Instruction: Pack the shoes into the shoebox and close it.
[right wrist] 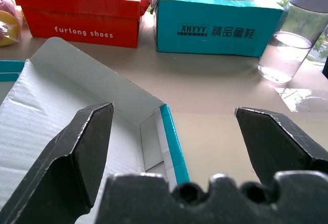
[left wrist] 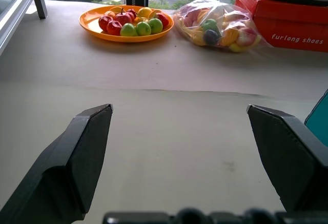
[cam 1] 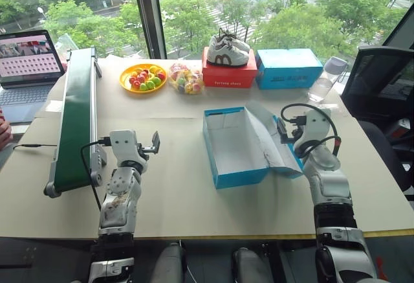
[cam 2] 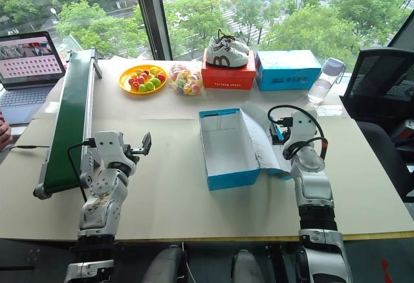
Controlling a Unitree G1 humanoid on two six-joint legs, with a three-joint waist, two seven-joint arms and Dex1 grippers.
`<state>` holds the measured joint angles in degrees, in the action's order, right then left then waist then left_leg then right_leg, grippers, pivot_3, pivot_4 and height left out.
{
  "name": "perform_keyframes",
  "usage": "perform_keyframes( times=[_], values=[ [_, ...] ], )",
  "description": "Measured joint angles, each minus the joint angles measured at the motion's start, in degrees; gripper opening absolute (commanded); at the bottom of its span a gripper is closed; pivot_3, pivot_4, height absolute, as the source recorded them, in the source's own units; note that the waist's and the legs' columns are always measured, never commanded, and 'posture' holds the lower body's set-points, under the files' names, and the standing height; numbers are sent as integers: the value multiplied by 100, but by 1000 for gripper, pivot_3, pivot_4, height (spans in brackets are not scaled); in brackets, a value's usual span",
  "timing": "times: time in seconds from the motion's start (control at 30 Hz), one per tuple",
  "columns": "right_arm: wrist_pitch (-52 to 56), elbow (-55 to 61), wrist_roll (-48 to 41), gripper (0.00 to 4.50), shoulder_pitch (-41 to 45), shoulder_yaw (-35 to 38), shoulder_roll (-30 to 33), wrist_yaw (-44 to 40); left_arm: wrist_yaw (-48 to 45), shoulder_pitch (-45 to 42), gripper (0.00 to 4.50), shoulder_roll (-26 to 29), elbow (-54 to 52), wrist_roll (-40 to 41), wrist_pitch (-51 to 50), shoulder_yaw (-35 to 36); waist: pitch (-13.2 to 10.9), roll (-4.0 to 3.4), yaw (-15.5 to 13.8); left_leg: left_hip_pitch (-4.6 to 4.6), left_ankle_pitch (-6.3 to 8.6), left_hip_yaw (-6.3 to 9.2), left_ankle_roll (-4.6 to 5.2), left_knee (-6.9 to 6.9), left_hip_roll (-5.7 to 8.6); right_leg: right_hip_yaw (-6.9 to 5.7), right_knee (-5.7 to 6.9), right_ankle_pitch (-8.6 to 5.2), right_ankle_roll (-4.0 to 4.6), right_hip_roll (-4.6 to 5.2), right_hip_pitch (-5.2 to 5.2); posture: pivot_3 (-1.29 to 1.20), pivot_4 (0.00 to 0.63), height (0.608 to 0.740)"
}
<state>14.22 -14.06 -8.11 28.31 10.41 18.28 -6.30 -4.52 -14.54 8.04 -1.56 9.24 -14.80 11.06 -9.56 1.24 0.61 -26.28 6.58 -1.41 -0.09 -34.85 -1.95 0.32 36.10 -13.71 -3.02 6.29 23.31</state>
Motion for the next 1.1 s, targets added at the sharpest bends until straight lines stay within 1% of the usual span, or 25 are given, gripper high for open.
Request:
perform_keyframes(
  times=[0.1,0.23,0.3,0.37,0.47,0.53,0.63,0.73,0.83,0.97,1.1],
  values=[
    [44,42,-94,4445,-2,-10,-5,-166,2,9,4500,21,-15,-22,3,-11,0,0,4,0,0,0,0,0,0,0,0,0,0,0,0,0,150,733],
    [547,1076,-997,4445,-25,-283,-184,-1222,8,-9,4500,168,-187,-133,199,-26,-1,1,42,1,2,-3,3,2,-7,9,4,1,2,-7,5,0,150,733],
    [804,1475,-1325,4445,33,-405,-183,-1551,31,-112,4500,269,-212,-117,183,55,-1,1,27,3,2,-2,3,-1,-9,5,4,1,2,-8,2,0,150,733],
    [1245,1923,-1715,4445,118,-535,-54,-1930,67,-227,4500,532,-220,-41,59,303,-2,3,22,2,2,-2,2,-2,-10,5,3,2,1,-8,2,0,150,733],
    [1834,2405,-2233,4445,266,-576,231,-2427,174,-445,4500,877,-270,190,-457,814,-3,5,13,2,3,-2,1,-1,-10,3,-1,2,1,-7,2,0,150,733],
    [2108,2647,-2506,4445,320,-650,352,-2719,235,-505,4500,1115,-281,325,-1083,1065,-3,5,10,2,4,-1,0,1,-11,1,-1,1,3,-7,2,0,150,733],
    [2514,3089,-2828,4445,325,-1088,596,-3289,294,-502,4500,1357,-269,588,-2087,1391,-6,11,16,2,6,-1,-3,1,-12,1,1,0,4,-7,6,0,150,733],
    [2649,3263,-2863,4445,327,-1576,671,-3595,414,-525,4500,1445,-273,788,-2677,1693,-6,28,16,3,8,0,-6,-3,-13,-1,1,0,4,-7,5,0,150,733],
    [2637,3246,-2626,4445,326,-1898,694,-3651,549,-526,4500,1485,-272,869,-2985,1905,-7,50,-6,2,30,0,-43,-4,-13,-3,-1,4,7,-7,5,0,150,733],
    [2511,3105,-2267,4445,312,-2148,693,-3676,635,-526,4500,1500,-272,903,-3183,2024,-8,62,-15,0,31,0,-44,-2,-13,-3,-3,6,9,-7,7,0,150,733],
    [2488,3033,-2107,4445,257,-2162,653,-3647,653,-526,4500,1501,-272,916,-3299,2126,-9,66,-9,0,30,-1,-43,2,-14,-3,-2,5,10,-7,9,0,150,733]
  ],
)
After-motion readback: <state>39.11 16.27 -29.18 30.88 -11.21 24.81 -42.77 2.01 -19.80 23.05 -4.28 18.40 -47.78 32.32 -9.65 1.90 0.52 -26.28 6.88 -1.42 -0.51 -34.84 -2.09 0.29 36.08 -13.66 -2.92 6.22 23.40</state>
